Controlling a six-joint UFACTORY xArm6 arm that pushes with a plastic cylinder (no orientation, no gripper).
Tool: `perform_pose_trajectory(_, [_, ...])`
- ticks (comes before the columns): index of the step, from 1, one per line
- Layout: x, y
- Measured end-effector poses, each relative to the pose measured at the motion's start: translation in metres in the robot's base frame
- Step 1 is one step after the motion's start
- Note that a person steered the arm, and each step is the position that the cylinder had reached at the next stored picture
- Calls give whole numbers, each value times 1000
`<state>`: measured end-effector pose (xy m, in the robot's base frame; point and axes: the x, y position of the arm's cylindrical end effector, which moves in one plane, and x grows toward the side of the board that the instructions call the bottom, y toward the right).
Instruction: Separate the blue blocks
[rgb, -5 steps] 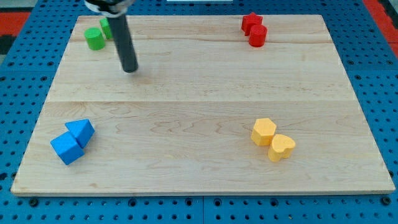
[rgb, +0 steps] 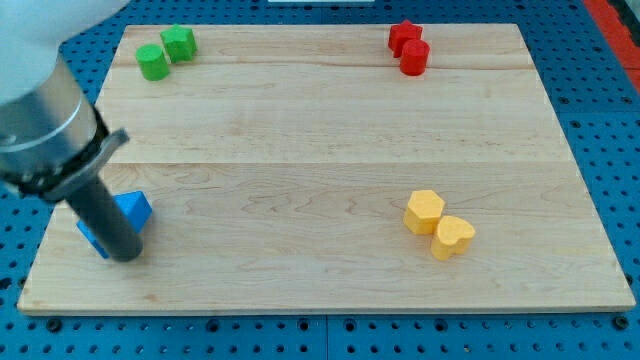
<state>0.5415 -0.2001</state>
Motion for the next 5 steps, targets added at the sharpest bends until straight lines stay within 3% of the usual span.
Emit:
perform_pose_trajectory(2, [-58, -4])
perform_pose_trajectory(3, [-108, -31])
perform_pose_trajectory(4, [-69, -10])
perform_pose_trajectory(5, [9, 19])
